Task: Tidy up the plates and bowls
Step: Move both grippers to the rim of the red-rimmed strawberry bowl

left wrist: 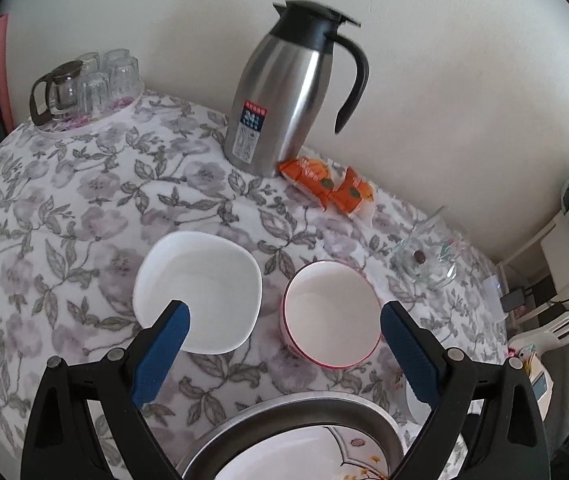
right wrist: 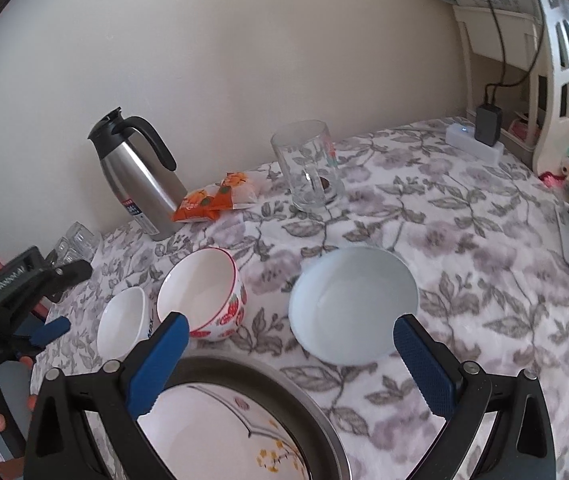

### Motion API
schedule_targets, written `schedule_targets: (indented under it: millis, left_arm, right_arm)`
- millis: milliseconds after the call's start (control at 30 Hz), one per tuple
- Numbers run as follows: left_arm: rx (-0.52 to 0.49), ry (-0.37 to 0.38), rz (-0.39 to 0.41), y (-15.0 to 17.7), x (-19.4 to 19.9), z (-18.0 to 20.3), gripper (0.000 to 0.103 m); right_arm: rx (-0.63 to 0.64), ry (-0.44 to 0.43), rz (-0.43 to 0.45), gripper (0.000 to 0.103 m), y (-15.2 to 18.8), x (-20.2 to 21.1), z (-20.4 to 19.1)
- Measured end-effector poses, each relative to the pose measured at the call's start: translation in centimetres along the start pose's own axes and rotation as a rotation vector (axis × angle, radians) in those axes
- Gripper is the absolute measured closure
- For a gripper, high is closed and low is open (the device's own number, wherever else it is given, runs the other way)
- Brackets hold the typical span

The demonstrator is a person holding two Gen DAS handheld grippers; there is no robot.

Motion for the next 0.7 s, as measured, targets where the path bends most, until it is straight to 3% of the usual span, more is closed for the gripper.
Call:
schedule_targets:
  millis: [567, 667, 700]
  left_arm:
    - [0.001, 0.053, -0.094, -0.6, -4.0, 0.6, 0.009]
    - [-0.001, 0.064, -0.102, -0.8, -4.4, 0.6, 0.028]
    - [0.001, 0.069, -0.112, -0.8, -4.7, 0.5, 0.029]
  right_arm:
    - [0.026, -0.016, -0.026, 0.002, -2.0, -3.9, -3.1]
    - [0.031, -0.020, -0.029, 0.013, -2.2, -4.7, -3.5]
    - [0.027, -0.025, -0.031, 0.015, -2.2, -5.0, -3.6]
Point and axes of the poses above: each gripper's, at about its wrist camera, not at the fingertips, and x roughly against the way its jaws point, z to its right, y to its underside, the point moved 9 cm from there along -x, roughly the way its jaws point, and after that the axes turned 5 degrees about -z, right-handed, at the moved point
